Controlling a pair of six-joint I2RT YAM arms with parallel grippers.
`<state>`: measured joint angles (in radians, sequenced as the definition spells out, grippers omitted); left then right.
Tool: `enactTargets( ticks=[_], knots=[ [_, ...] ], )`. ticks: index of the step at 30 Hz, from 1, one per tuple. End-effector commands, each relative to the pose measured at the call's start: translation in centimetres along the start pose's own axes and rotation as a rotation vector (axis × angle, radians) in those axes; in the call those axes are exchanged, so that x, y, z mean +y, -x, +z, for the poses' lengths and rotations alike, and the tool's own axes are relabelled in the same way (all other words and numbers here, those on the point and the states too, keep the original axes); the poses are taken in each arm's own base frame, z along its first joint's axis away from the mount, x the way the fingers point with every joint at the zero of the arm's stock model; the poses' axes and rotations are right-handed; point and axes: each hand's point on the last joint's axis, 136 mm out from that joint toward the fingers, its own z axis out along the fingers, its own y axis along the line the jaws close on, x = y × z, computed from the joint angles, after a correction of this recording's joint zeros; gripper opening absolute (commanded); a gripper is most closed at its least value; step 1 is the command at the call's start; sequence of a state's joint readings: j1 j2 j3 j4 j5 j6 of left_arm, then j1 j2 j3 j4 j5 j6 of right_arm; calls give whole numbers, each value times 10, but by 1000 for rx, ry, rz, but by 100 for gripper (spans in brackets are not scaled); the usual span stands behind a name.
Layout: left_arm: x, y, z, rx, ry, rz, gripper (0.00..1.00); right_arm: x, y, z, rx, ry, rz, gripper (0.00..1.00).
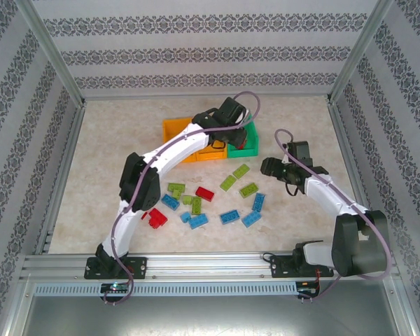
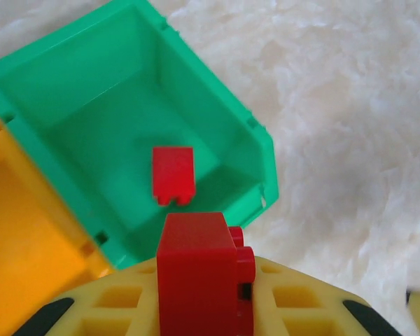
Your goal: Sort the legos into containers by color
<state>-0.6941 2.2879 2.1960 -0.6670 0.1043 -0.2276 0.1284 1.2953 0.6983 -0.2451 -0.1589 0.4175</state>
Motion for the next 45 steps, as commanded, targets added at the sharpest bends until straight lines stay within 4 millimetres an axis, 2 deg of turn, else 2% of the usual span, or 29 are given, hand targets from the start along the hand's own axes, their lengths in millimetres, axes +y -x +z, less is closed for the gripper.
enactTargets(
  ticks=[1,7,10,15,20,22,24,27,31,36,40,45],
  knots=[
    [-7,14,12,-3,-88,-67,27,10,-10,-1,7,10,-26,75],
    [18,32,31,-55,-109,-185,30,16,-26,-3,27,-12,-80,74],
    [28,33,39,-67,-102,-212,32,24,-35,-5,51,1,-130,76],
    [32,30,52,-61,-136,-255,36,44,-49,-8,84,27,-259,81],
    [27,30,58,-57,-181,-271,39,59,-43,-10,84,29,-353,84],
    [27,29,57,-52,-186,-281,40,54,-37,-9,88,-37,-376,85],
    [25,30,54,-50,-195,-285,44,52,-34,-6,110,-65,-364,86],
    [24,32,45,-50,-193,-293,57,63,-38,5,156,-26,-335,84],
    [24,36,24,-66,-185,-291,74,76,-39,17,169,-6,-375,83],
    [28,37,-9,-105,-154,-290,86,71,-26,23,153,-70,-446,87],
    [39,19,-24,-119,-125,-320,100,71,-24,31,204,-52,-374,88],
    [48,-10,-35,-93,-101,-338,100,84,-28,36,217,7,-303,86]
  ],
)
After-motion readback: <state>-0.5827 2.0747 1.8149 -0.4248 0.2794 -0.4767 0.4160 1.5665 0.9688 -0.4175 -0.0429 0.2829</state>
